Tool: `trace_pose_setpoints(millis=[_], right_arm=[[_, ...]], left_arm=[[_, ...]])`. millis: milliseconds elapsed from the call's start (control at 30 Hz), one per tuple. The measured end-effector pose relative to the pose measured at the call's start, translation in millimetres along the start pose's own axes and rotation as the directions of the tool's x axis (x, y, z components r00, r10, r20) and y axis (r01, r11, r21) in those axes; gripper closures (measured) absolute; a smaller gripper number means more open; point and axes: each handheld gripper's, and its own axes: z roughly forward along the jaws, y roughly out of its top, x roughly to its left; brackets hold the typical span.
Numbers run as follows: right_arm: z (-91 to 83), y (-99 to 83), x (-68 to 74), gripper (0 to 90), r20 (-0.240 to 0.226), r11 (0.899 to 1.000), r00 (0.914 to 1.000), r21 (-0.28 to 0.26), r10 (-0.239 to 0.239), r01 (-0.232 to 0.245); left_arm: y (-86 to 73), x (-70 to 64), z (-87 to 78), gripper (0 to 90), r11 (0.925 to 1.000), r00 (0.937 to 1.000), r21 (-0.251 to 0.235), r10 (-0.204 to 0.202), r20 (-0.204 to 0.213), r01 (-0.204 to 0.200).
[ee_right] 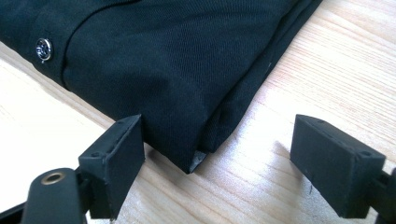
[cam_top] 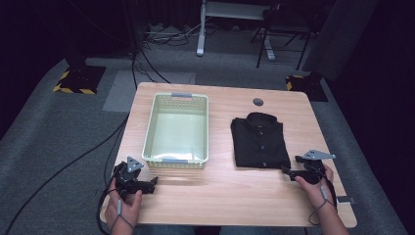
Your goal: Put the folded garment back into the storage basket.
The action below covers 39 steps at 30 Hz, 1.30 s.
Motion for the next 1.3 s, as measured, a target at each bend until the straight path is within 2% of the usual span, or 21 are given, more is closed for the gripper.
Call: trace_pose_setpoints(millis=[100, 533, 733, 833, 1000, 1167, 1300], right_arm=[[0.5, 0.2, -0.1, 14.1, 0.017, 1.000, 0.9998, 0.006, 0.014, -0.014], [0.3, 0.2, 0.5, 14.1, 0.024, 1.000, 0.9994, 0.009, 0.026, -0.026], [-0.2, -0.1, 2.7, 13.6, 0.042, 0.999, 0.9981, 0.008, 0.045, -0.046], [-0.6, 2.5, 3.3, 10.0, 0.048, 0.998, 0.9978, 0.038, 0.046, -0.048], [-6.6, 7.8, 6.6, 10.9, 0.061, 0.999, 0.9975, 0.016, 0.035, -0.036], [-12.8, 15.0, 9.6, 11.2, 0.052, 1.000, 0.9983, -0.004, 0.027, -0.026], [-17.4, 24.6, 10.3, 11.3, 0.040, 0.999, 0.9985, -0.024, 0.038, -0.038]], left_arm=[[0.0, 0.0, 0.0, 0.4, 1.0000, 1.0000, 0.000, 0.000, -0.001, 0.000], [0.0, 0.0, -0.1, 0.4, 1.0000, 1.0000, 0.001, -0.001, -0.001, 0.001], [0.0, 0.0, -0.1, 0.4, 1.0000, 1.0000, 0.001, 0.000, 0.000, 0.000], [0.1, 0.1, -0.1, 0.4, 1.0000, 1.0000, 0.001, 0.000, 0.000, 0.000], [0.3, 0.4, 0.0, 0.4, 1.0000, 1.0000, 0.002, 0.000, -0.001, 0.000], [0.3, 0.3, 0.0, 0.4, 1.0000, 1.0000, 0.002, 0.000, -0.001, 0.000], [0.3, 0.4, 0.0, 0.4, 1.0000, 1.0000, 0.002, 0.001, -0.001, -0.001]])
